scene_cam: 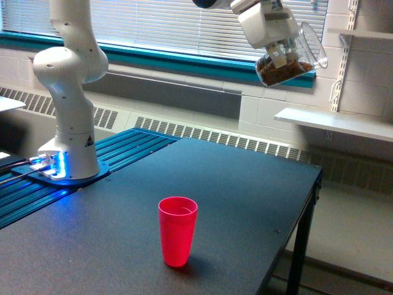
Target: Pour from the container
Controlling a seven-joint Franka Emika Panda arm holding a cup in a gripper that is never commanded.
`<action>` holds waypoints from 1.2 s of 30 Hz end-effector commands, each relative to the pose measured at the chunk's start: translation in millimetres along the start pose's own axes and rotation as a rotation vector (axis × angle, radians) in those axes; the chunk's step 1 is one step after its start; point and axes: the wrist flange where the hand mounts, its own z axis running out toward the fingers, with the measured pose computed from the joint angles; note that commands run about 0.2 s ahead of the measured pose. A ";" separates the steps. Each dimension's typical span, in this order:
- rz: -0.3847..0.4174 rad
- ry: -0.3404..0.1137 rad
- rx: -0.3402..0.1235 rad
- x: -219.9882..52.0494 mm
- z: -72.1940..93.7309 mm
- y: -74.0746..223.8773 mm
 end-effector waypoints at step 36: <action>0.224 0.053 -0.100 3.2 -8.4 94.1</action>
